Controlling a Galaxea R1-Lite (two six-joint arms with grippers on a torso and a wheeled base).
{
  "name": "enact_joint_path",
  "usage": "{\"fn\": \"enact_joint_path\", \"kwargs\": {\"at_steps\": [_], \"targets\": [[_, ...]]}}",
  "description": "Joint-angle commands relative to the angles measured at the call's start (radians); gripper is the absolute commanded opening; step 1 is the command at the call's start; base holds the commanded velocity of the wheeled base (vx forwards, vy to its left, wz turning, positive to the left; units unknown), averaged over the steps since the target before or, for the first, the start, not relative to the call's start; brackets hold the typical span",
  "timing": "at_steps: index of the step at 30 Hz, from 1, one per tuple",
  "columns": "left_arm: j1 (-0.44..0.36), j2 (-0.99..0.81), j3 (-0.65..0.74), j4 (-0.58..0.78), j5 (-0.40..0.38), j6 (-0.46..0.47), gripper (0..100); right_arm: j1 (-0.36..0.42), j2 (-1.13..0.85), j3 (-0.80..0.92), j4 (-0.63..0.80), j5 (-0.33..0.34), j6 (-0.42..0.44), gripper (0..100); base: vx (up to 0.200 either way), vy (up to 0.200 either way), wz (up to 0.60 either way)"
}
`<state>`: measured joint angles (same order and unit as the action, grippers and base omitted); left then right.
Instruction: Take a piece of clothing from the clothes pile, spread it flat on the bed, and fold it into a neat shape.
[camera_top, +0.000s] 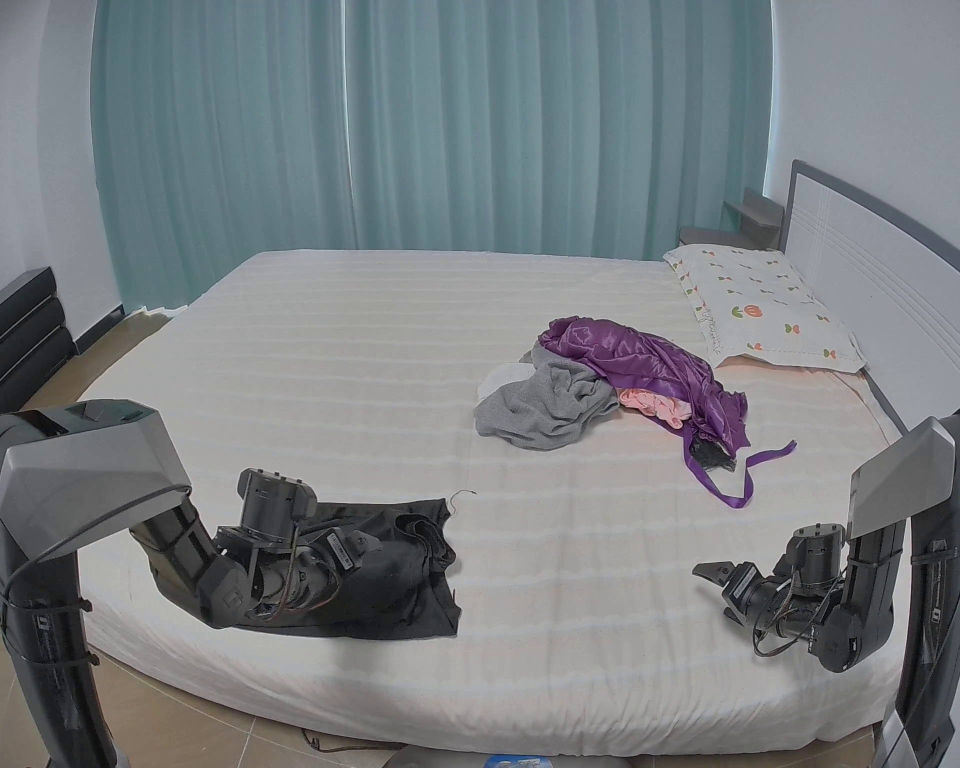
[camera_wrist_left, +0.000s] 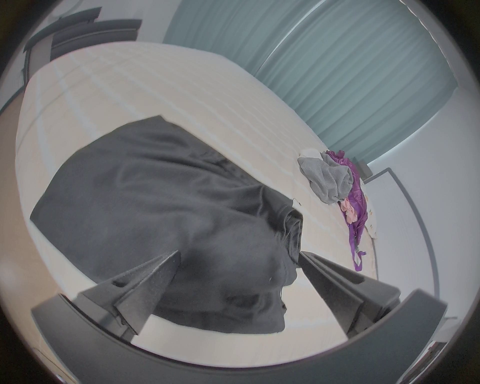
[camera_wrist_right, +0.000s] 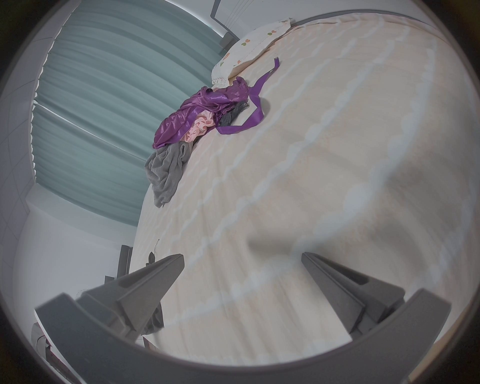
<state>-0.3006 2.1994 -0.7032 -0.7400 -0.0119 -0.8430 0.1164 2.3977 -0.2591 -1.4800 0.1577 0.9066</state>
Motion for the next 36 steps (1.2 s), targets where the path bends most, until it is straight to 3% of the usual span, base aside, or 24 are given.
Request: {"fn": "enact_joint_path", "kwargs": {"at_steps": [1, 11, 20, 26, 36], "targets": [[0.063, -0.021, 0.054, -0.033, -0.034, -0.028, 100, 0.000, 0.001, 0.000, 0.000, 0.002, 0.000, 100, 0.000, 0.000, 0.00], [0.095, -0.020, 0.005, -0.032, -0.036, -0.076, 100, 0.000, 0.001, -0.002, 0.000, 0.000, 0.000, 100, 0.000, 0.000, 0.00], [0.135, -0.021, 0.002, -0.033, -0.042, -0.105, 100, 0.002, -0.006, -0.017, 0.000, 0.003, 0.002, 100, 0.000, 0.200, 0.00], [0.175, -0.023, -0.013, -0.033, -0.097, -0.140, 100, 0.022, -0.049, -0.009, 0.000, 0.006, 0.003, 100, 0.000, 0.200, 0.00], [0.238, 0.002, -0.062, -0.032, -0.097, -0.140, 100, 0.049, -0.028, -0.014, 0.000, 0.010, 0.014, 100, 0.000, 0.200, 0.00]]}}
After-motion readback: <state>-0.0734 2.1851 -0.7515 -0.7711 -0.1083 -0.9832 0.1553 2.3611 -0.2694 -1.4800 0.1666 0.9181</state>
